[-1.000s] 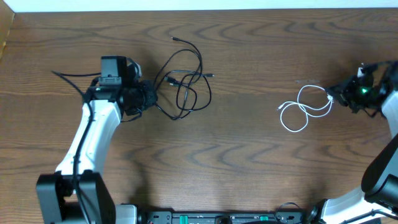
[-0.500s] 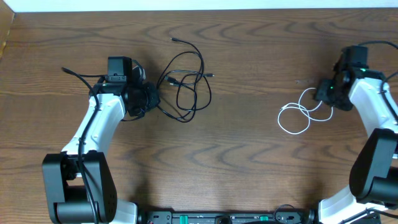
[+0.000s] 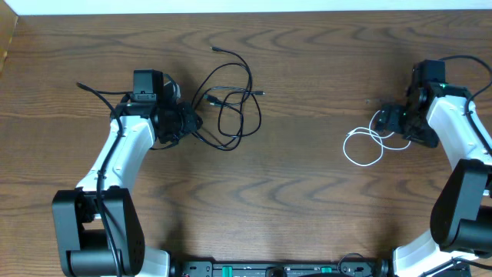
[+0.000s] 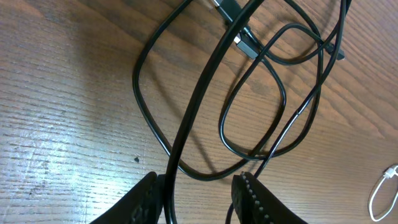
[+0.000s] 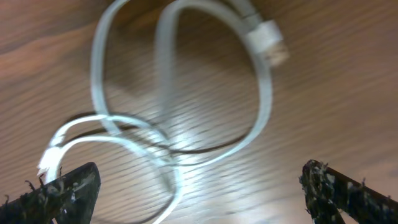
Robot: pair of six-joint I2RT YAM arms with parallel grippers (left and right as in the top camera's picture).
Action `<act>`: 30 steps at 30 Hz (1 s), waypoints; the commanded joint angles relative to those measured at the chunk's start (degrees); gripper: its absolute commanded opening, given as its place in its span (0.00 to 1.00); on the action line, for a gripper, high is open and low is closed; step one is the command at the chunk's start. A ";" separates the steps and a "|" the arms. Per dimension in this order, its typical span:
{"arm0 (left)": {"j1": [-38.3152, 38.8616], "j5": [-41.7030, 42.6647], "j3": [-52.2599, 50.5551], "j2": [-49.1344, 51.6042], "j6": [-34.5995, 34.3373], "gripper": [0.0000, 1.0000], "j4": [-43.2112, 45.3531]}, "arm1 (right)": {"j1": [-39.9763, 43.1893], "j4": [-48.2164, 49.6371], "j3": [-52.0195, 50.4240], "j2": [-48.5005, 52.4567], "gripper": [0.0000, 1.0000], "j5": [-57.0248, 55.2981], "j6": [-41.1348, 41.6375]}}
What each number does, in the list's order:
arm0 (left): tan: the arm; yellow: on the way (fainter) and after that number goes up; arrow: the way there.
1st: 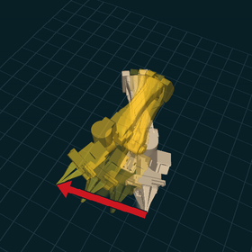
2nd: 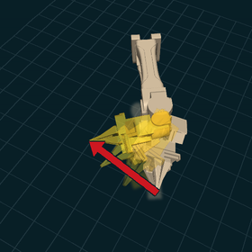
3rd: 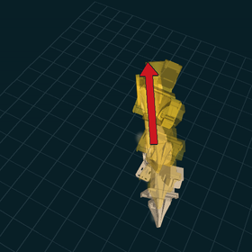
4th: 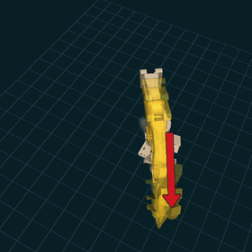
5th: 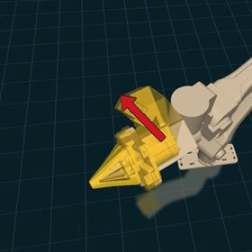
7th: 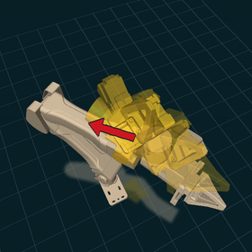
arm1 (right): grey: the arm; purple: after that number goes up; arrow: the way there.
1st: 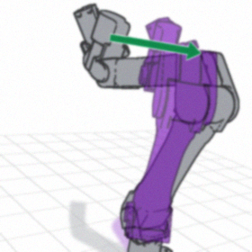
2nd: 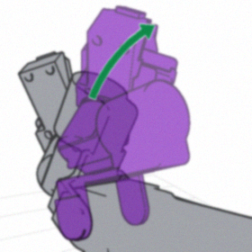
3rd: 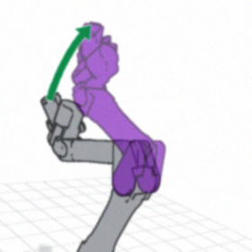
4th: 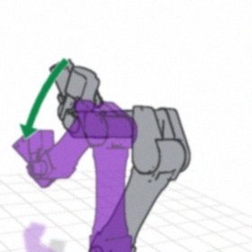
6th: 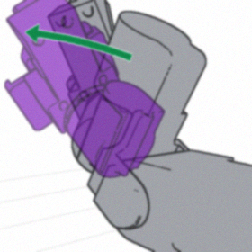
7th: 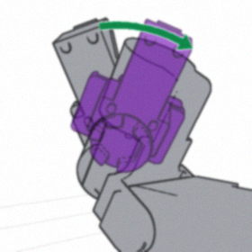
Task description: Untangle cables
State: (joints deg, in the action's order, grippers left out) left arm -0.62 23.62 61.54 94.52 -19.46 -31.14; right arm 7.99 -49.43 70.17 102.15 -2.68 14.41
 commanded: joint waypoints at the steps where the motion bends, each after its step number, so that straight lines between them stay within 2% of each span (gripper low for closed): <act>1: 0.13 -0.35 0.50 0.63 0.35 0.41 -0.11 | -0.59 0.74 -2.58 -0.61 0.99 6.23 1.38; 5: 0.13 -0.35 0.50 0.63 0.35 0.41 -0.11 | -0.59 5.46 -7.21 -0.61 0.99 6.19 1.51; 6: 0.13 -0.35 0.50 0.63 0.35 0.42 -0.11 | -0.59 7.34 -8.52 -0.61 0.98 6.29 2.29; 7: 0.13 -0.35 0.50 0.63 0.35 0.42 -0.09 | -0.59 8.96 -9.66 -0.61 0.93 6.29 2.95; 11: 0.13 -0.35 0.50 0.63 0.35 0.42 -0.09 | -0.59 15.17 -13.33 -0.61 0.44 6.21 4.00; 15: 0.13 -0.35 0.48 0.63 0.35 0.42 -0.11 | -0.55 18.95 -15.41 -0.61 0.18 5.53 3.98; 17: 0.13 -0.35 0.46 0.63 0.35 0.42 -0.09 | -0.44 19.50 -15.41 -0.63 0.01 3.72 3.96; 24: 0.13 -0.35 0.46 0.63 0.35 0.43 -0.07 | -0.44 15.23 -10.01 -2.12 0.01 2.89 1.99; 30: 0.13 -0.35 0.46 0.63 0.33 0.43 -0.07 | -0.42 14.56 -7.06 -7.85 0.01 -5.27 1.84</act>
State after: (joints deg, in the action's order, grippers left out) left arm -0.62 23.64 61.54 94.52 -19.46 -31.07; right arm 7.68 -35.29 61.01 98.54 -2.17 17.19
